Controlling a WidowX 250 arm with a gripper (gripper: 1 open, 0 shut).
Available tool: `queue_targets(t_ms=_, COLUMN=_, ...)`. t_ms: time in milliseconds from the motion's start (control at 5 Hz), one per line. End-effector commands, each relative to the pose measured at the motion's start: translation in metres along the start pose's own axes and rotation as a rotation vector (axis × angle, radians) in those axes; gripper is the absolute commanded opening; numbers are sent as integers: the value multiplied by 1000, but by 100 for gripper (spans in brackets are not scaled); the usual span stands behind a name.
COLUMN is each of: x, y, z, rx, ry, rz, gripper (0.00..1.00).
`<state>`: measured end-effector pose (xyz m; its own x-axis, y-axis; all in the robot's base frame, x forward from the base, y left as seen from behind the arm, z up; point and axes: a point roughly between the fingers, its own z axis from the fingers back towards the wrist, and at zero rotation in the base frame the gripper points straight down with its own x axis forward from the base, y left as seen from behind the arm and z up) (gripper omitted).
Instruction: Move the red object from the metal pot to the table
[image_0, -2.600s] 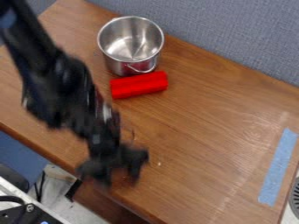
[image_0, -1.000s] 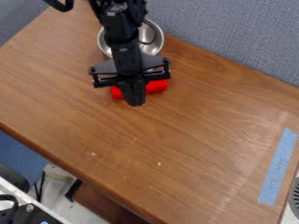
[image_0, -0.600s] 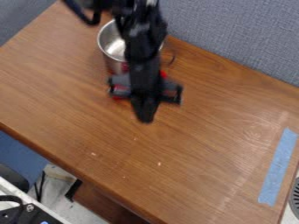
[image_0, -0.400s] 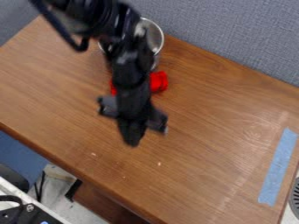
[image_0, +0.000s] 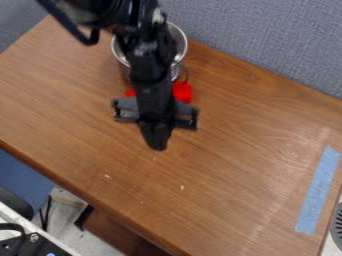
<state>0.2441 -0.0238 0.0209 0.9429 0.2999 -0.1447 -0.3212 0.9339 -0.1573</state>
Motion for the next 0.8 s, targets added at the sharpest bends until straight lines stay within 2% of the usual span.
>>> queue_targets(t_ms=0, x=10, y=-12, z=10, rx=-25, ry=-69, rz=89, gripper=0)
queue_targets(t_ms=400, x=-16, y=6, z=32, rx=71, ry=16, rz=-356, gripper=0)
queue_targets(t_ms=600, x=-18, y=-27, z=61, rx=25, ry=-3, rz=-129, gripper=100)
